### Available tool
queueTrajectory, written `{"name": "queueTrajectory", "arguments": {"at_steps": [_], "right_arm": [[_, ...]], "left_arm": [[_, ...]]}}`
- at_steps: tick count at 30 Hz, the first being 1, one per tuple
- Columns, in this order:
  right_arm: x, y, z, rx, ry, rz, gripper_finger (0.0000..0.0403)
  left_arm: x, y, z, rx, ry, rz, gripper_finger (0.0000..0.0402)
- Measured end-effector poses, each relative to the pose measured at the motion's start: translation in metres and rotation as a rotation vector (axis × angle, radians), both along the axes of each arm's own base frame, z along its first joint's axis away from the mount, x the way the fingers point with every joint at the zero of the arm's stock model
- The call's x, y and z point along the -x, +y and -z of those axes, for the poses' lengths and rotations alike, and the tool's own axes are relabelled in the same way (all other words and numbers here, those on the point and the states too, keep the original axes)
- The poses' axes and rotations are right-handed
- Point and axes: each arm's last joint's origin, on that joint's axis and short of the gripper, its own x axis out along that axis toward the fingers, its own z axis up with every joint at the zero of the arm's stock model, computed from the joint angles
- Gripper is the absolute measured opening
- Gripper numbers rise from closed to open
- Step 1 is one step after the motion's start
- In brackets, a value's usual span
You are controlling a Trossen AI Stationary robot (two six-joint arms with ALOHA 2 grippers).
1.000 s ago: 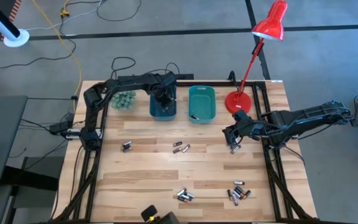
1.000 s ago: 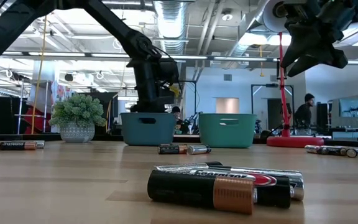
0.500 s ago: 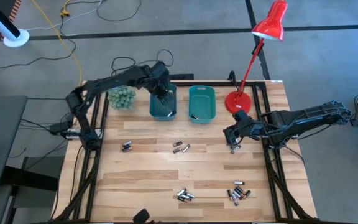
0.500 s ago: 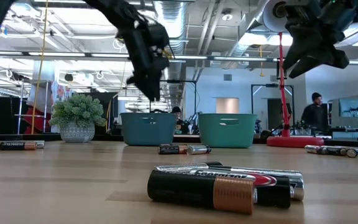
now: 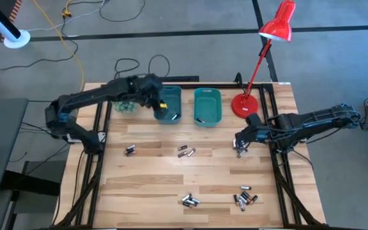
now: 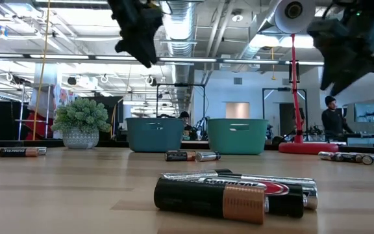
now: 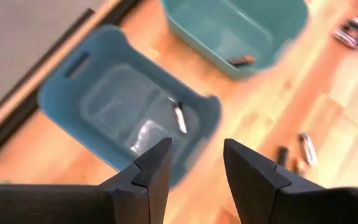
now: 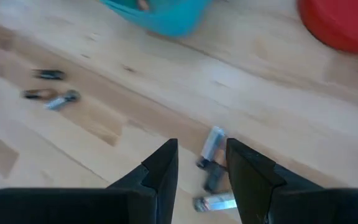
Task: Sort batteries
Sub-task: Put the silver battery into the blue bin
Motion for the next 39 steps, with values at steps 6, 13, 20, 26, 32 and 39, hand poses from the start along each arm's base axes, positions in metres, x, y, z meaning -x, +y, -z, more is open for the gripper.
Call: {"name": "queueTrajectory", "arguments": {"at_steps": [6, 13, 20, 26, 32, 39], "right_arm": [[0.006, -0.008, 0.008, -0.083, 0.153, 0.042, 0.0152], [-0.01, -0.013, 0.018, -0.096, 0.215, -0.035, 0.0152], [-0.027, -0.01, 0.023, -0.088, 0.158, -0.077, 0.0152], [-0.021, -0.01, 0.033, -0.122, 0.33, -0.046, 0.0152], [-0.021, -0.01, 0.055, -0.193, 0.43, -0.06, 0.0152], [-0.006, -0.009, 0.078, -0.204, 0.44, -0.04, 0.0152]], "left_arm": [[0.002, -0.037, 0.023, 0.072, 0.033, 0.006, 0.0141], [0.003, -0.081, 0.053, 0.114, 0.037, -0.022, 0.0141], [0.006, -0.117, 0.069, 0.155, 0.045, -0.002, 0.0141], [0.008, -0.138, 0.071, 0.16, 0.022, 0.003, 0.0141], [0.01, -0.15, 0.071, 0.154, 0.005, -0.014, 0.0141], [0.011, -0.158, 0.07, 0.144, -0.007, -0.02, 0.0141]]}}
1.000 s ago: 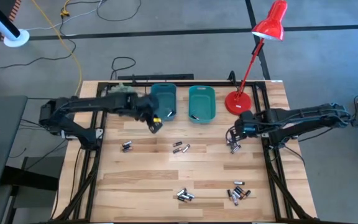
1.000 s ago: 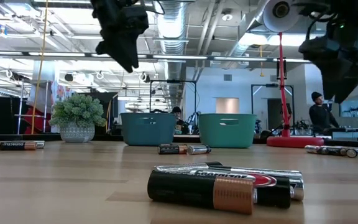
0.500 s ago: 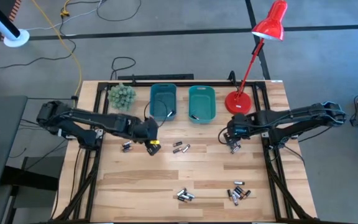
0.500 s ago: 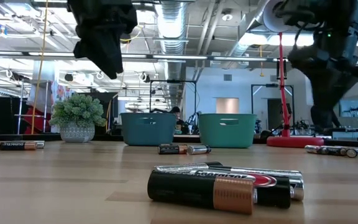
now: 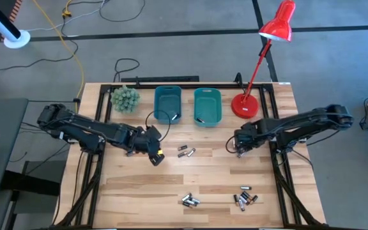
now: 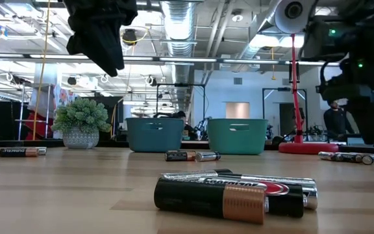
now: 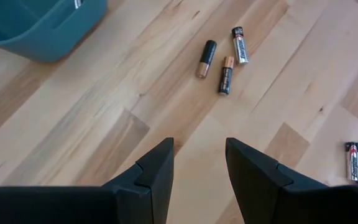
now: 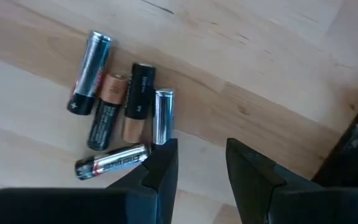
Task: Sort batteries
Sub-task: Put the silver battery into the blue bin
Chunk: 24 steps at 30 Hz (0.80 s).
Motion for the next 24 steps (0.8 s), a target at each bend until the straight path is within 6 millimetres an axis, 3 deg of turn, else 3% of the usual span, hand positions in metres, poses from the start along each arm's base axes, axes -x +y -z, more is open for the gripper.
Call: {"name": "queueTrajectory", "arguments": {"at_steps": [7, 24], "right_arm": [[0.005, 0.0, 0.011, -0.025, -0.125, 0.0, 0.0152], [0.014, 0.0, 0.028, -0.032, -0.095, -0.022, 0.0152]], "left_arm": [[0.0, 0.0, 0.0, -0.009, -0.008, -0.024, 0.0141], [-0.003, 0.006, -0.001, -0.015, -0.027, -0.04, 0.0141]]}}
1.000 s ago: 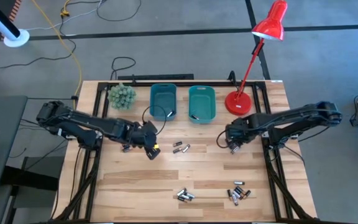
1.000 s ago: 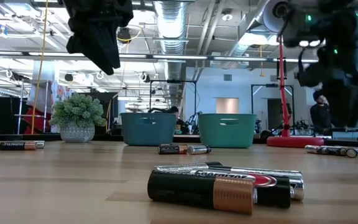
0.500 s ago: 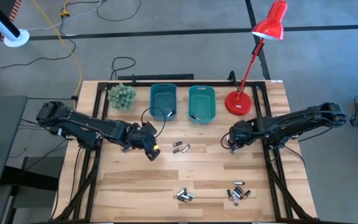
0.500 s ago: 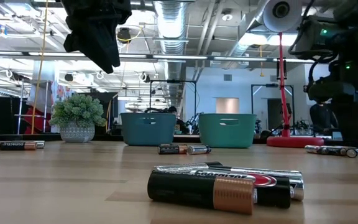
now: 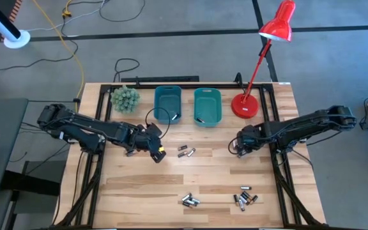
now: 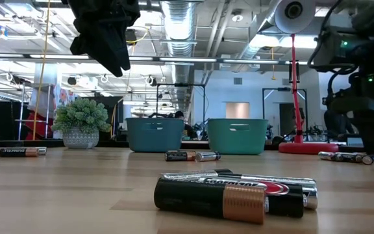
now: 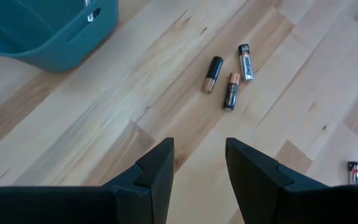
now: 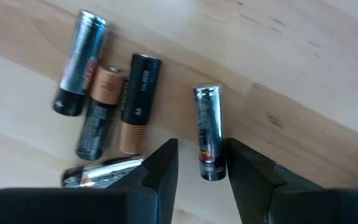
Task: Sort batteries
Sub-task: Put the silver battery into the blue bin
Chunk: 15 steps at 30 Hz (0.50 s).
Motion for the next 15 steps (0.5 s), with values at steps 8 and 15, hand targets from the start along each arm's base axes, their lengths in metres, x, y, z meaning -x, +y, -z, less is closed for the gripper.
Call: {"name": "queueTrajectory", "arguments": {"at_steps": [8, 15], "right_arm": [[0.007, -0.001, 0.013, 0.019, 0.033, -0.014, 0.0108], [0.006, -0.001, 0.011, 0.019, 0.034, -0.03, 0.0041]], "left_arm": [[-0.001, 0.0, -0.001, 0.003, -0.013, 0.0, 0.0141], [-0.005, -0.001, -0.003, -0.006, -0.046, 0.028, 0.0141]]}}
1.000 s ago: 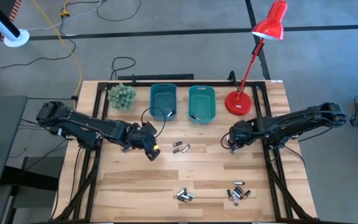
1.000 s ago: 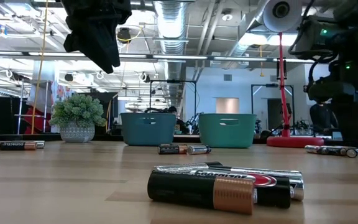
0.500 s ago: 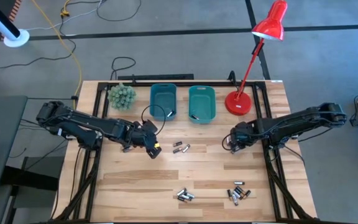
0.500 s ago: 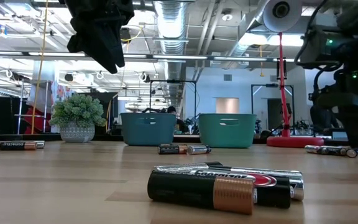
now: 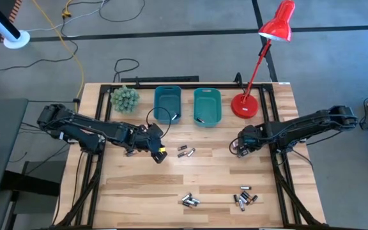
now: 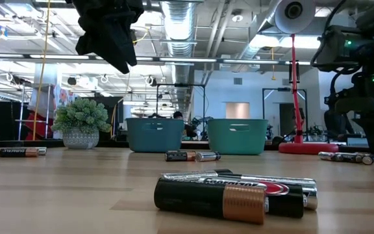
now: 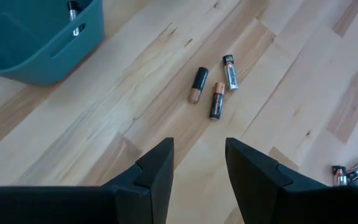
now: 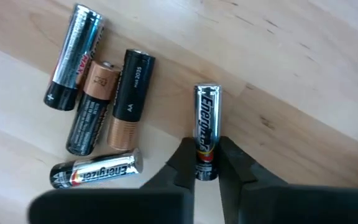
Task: Sort batteries
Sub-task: Put the silver battery into the blue bin
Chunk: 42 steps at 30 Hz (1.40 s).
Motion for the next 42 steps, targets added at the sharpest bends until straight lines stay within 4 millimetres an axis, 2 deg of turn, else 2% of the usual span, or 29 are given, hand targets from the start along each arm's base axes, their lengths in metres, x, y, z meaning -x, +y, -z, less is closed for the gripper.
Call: {"name": "queueTrajectory", "arguments": {"at_steps": [8, 13, 19, 24, 28, 33, 37, 42], "right_arm": [[-0.003, 0.002, -0.021, 0.002, 0.031, -0.012, 0.0029], [-0.006, 0.004, -0.042, 0.059, -0.036, 0.019, 0.0029], [-0.007, 0.007, -0.09, 0.159, -0.088, 0.048, 0.0029], [-0.022, -0.001, -0.138, 0.245, -0.226, 0.051, 0.0026], [-0.052, -0.014, -0.168, 0.306, -0.299, -0.021, 0.0025], [-0.113, -0.038, -0.188, 0.38, -0.333, -0.149, 0.0024], [-0.167, -0.056, -0.193, 0.394, -0.341, -0.275, 0.0024], [-0.225, -0.081, -0.185, 0.395, -0.371, -0.379, 0.0024]], "left_arm": [[0.001, 0.0, 0.001, -0.097, 0.054, 0.137, 0.0141], [0.0, 0.0, 0.0, -0.146, 0.066, 0.208, 0.0142], [0.001, 0.006, 0.001, -0.175, 0.081, 0.18, 0.0141], [0.004, 0.009, 0.01, -0.241, 0.115, 0.231, 0.0141], [0.011, 0.014, 0.025, -0.255, 0.122, 0.241, 0.0141], [0.026, 0.027, 0.033, -0.225, 0.06, 0.22, 0.0141], [0.044, 0.034, 0.034, -0.218, -0.005, 0.191, 0.0142], [0.06, 0.038, 0.035, -0.195, -0.037, 0.172, 0.0141]]}}
